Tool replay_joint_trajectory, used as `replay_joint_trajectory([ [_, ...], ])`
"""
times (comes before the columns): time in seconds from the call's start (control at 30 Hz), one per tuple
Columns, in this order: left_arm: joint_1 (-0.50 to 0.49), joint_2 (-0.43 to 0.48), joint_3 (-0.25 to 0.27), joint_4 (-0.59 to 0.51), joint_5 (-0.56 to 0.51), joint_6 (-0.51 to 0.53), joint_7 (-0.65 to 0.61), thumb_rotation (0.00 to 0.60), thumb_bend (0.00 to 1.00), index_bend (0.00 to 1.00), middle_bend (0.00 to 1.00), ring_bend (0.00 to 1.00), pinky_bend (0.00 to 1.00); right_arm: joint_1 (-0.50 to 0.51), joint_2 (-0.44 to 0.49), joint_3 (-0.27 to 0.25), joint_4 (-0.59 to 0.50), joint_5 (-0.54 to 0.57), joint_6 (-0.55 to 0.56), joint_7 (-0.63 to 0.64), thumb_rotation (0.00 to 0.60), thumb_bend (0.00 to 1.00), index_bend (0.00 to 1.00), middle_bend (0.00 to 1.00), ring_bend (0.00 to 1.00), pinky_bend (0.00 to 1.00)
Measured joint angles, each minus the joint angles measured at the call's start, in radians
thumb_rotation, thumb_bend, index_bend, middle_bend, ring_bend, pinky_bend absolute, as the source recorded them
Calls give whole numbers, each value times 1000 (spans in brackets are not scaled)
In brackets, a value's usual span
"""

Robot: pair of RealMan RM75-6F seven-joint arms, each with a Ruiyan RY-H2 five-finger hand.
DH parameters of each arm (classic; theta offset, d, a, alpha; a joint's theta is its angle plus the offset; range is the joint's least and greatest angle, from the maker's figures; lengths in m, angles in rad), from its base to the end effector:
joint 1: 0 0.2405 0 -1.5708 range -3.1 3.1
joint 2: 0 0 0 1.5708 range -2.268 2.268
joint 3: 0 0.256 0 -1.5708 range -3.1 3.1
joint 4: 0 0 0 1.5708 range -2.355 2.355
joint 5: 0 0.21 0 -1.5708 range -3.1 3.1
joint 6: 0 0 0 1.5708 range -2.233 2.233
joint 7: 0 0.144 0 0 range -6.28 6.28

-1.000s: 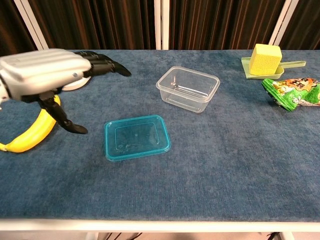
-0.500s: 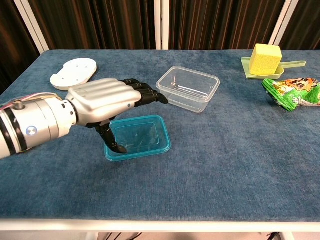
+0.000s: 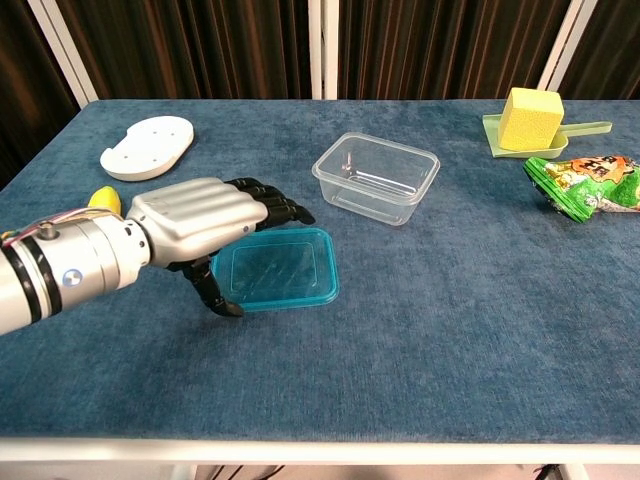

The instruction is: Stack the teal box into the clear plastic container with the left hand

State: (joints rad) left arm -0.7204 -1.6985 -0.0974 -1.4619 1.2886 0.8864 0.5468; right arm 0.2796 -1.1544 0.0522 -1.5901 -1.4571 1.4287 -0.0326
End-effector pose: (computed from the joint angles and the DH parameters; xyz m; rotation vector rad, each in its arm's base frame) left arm -0.1217 0.2870 -0.0819 -2.1943 -0.7021 -0.8492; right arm -0.2797 -0.2400 0.1449 1.4926 -0.8230 0.9850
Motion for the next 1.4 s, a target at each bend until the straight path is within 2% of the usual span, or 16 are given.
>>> replay_joint_trajectory([
  [0.33, -18, 34, -61, 49, -112, -29, -66, 600, 61, 90, 69, 0, 19, -30, -21, -2, 8, -16, 11, 16, 600, 35, 0, 0, 0, 0],
  [0.6, -63, 91, -66, -24, -181, -109, -84, 600, 61, 101, 69, 0, 20, -53, -30, -3, 23, -22, 18, 34, 600, 36, 0, 0, 0, 0],
  [0.9, -138, 61, -50, -34, -402, -117, 71, 600, 61, 100, 35, 0, 21, -60, -27, 4, 35, -24, 6, 50, 600, 36, 0, 0, 0, 0],
  [1.17, -218, 28, -23, -58, -617, -15, 263, 600, 61, 100, 34, 0, 21, -66, -30, 9, 52, -24, -1, 70, 600, 36, 0, 0, 0, 0],
  [1.4, -270, 13, -7, -72, -719, 22, 323, 600, 61, 100, 34, 0, 21, -74, -34, 13, 63, -26, -1, 84, 600, 35, 0, 0, 0, 0],
])
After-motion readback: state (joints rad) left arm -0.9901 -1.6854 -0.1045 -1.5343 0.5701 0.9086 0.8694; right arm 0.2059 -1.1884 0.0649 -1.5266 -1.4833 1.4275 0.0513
